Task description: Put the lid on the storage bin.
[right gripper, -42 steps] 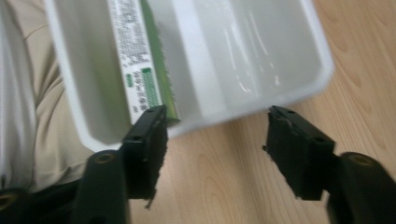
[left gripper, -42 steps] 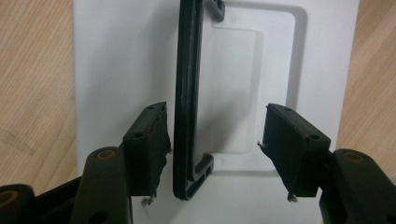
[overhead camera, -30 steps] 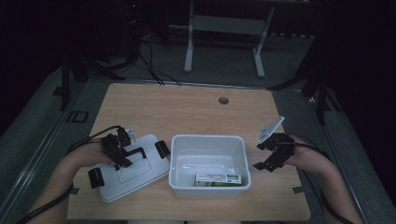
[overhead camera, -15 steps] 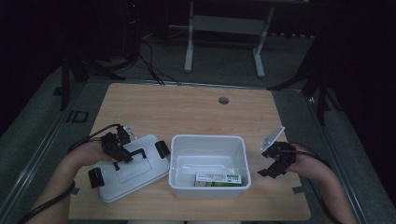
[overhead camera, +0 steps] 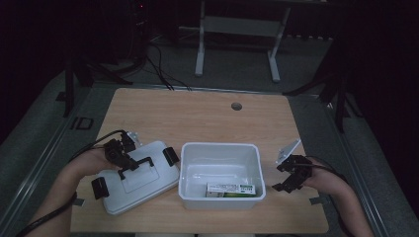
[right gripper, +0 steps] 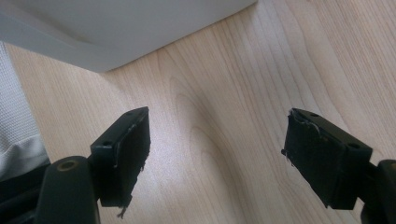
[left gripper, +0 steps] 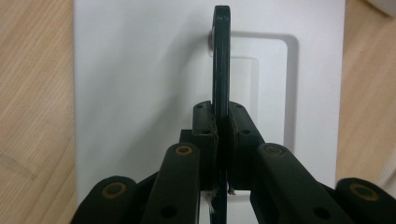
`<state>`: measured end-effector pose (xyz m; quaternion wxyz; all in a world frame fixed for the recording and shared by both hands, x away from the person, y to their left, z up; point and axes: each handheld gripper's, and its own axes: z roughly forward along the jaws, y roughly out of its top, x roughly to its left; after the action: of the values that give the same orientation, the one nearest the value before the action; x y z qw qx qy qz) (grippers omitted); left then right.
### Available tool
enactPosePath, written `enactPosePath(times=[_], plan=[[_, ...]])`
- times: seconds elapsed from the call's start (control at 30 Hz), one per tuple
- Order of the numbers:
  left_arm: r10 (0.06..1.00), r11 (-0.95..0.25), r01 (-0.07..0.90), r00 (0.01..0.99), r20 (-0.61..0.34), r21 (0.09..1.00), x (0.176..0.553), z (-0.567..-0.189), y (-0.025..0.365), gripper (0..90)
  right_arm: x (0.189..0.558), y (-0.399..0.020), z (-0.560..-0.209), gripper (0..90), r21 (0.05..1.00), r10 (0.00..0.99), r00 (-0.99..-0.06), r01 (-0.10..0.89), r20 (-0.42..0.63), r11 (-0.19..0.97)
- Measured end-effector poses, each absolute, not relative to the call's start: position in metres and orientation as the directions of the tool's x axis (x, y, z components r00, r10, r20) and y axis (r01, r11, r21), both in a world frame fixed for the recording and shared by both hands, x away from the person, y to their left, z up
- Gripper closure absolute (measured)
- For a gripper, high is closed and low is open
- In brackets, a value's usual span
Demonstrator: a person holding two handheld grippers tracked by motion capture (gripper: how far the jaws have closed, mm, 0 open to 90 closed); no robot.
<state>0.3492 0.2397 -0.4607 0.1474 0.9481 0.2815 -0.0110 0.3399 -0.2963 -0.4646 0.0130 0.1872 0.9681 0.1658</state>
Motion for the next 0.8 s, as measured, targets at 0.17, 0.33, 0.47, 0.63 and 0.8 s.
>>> enactPosePath(times=[0.17,0.33,0.47,0.63,0.8], plan=[[0.526,-0.799,0.532,0.844,-0.102,0.28,0.343,-0.446,0.246,84.2,0.34,-0.297,-0.463,22.2,0.322,0.371,-0.928,0.361,0.031,0.875],[0.528,-0.794,0.534,0.843,-0.106,0.29,0.337,-0.433,0.251,84.3,0.339,-0.295,-0.463,22.2,0.329,0.364,-0.931,0.352,0.028,0.876],[0.532,-0.792,0.535,0.841,-0.097,0.295,0.333,-0.422,0.256,84.3,0.339,-0.294,-0.463,22.2,0.328,0.367,-0.93,0.355,0.028,0.876],[0.528,-0.793,0.527,0.845,-0.085,0.305,0.329,-0.403,0.26,84.3,0.339,-0.293,-0.463,22.2,0.324,0.364,-0.931,0.353,0.029,0.878],[0.523,-0.801,0.514,0.85,-0.059,0.308,0.328,-0.384,0.259,84.3,0.339,-0.293,-0.463,22.2,0.327,0.365,-0.931,0.355,0.032,0.876]])
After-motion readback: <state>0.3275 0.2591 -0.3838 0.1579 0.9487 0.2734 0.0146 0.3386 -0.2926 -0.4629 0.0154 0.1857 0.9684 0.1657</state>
